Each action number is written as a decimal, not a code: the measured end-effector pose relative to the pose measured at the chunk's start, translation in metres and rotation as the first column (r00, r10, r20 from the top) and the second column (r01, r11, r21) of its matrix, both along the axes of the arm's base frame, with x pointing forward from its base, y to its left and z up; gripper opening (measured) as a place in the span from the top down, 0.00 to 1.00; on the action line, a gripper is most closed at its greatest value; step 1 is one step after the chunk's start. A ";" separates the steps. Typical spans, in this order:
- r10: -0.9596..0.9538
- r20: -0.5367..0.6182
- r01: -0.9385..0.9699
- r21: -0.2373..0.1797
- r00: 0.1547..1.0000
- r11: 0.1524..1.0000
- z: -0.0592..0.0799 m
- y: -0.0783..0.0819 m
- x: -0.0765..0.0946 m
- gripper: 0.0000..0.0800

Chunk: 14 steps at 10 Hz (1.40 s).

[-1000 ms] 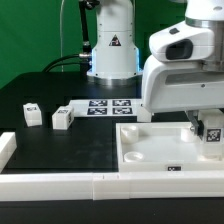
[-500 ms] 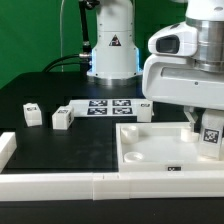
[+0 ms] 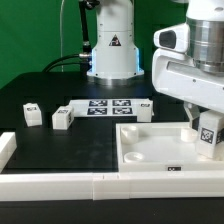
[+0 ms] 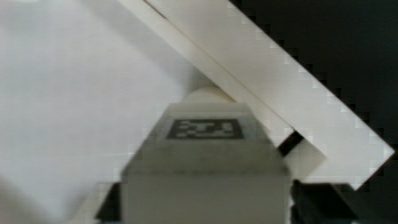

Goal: Assemble one leg

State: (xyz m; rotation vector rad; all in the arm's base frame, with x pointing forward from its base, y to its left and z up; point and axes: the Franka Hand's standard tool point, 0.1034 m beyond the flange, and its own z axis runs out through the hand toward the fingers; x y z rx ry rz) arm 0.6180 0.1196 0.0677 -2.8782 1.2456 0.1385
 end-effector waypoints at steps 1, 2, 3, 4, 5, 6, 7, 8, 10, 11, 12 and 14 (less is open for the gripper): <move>0.042 0.003 -0.042 0.004 0.999 0.999 0.000 0.000 0.000 0.34; 0.081 0.017 -0.081 0.008 0.997 0.997 0.001 0.003 0.001 0.24; 0.233 0.026 -0.234 0.012 0.972 0.972 0.001 0.003 0.001 0.24; 0.351 0.032 -0.352 0.018 0.936 0.936 0.001 0.004 0.001 0.20; 0.468 0.039 -0.469 0.025 0.883 0.883 0.001 0.005 0.001 0.19; 0.576 0.044 -0.577 0.032 0.816 0.816 0.000 0.005 0.000 0.19; 0.709 0.054 -0.711 0.038 0.703 0.702 -0.001 0.005 -0.001 0.19; 0.792 0.055 -0.794 0.045 0.608 0.606 -0.003 0.004 -0.003 0.19; 0.913 0.060 -0.914 0.056 0.404 0.401 -0.004 0.005 -0.006 0.19; 0.942 0.069 -0.944 0.057 0.328 0.325 -0.003 0.003 -0.005 0.19; 0.968 0.079 -0.970 0.056 0.239 0.235 -0.002 -0.003 -0.004 0.19; 0.979 0.084 -0.981 0.058 0.188 0.184 -0.003 -0.004 -0.004 0.29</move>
Offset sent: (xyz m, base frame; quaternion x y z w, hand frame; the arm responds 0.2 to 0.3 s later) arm -0.0014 0.0026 0.0043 -0.0056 0.0011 -0.2721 0.9623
